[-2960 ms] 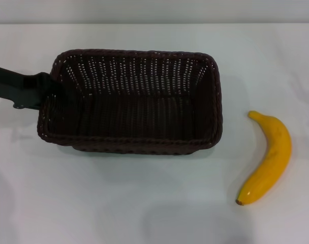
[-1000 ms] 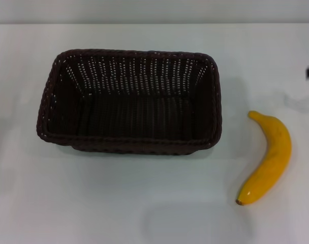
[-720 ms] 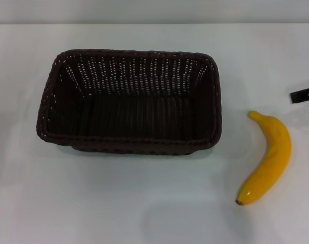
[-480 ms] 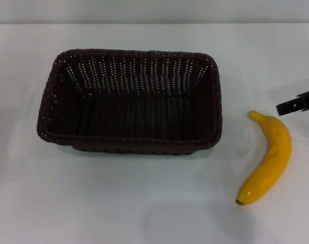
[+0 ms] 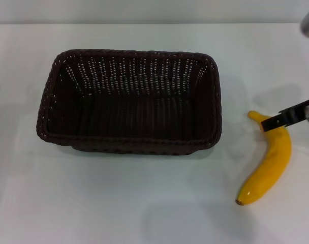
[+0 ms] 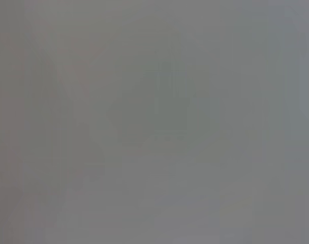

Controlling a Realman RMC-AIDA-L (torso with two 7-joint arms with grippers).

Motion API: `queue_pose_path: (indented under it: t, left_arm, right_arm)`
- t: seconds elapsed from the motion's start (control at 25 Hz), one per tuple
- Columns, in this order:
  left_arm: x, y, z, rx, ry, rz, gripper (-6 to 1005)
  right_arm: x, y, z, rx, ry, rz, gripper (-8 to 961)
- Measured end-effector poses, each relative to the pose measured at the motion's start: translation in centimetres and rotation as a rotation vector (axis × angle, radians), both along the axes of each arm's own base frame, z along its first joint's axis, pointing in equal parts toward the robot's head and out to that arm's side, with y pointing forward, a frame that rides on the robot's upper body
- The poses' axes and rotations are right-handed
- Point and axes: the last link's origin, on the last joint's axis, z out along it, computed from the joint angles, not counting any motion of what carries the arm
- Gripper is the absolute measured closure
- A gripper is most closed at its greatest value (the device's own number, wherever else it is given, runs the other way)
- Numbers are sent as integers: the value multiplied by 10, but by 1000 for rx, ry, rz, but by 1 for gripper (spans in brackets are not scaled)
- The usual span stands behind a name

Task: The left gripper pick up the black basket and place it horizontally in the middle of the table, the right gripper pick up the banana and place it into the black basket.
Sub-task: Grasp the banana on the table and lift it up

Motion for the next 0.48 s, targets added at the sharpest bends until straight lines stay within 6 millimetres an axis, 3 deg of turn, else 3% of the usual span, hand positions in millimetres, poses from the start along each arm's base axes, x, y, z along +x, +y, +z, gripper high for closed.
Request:
queue_pose_path:
  t: [0.48]
  left_arm:
    - [3, 2, -4, -1, 14, -5, 285]
  right_arm:
    - [13, 6, -22, -31, -18, -21, 97]
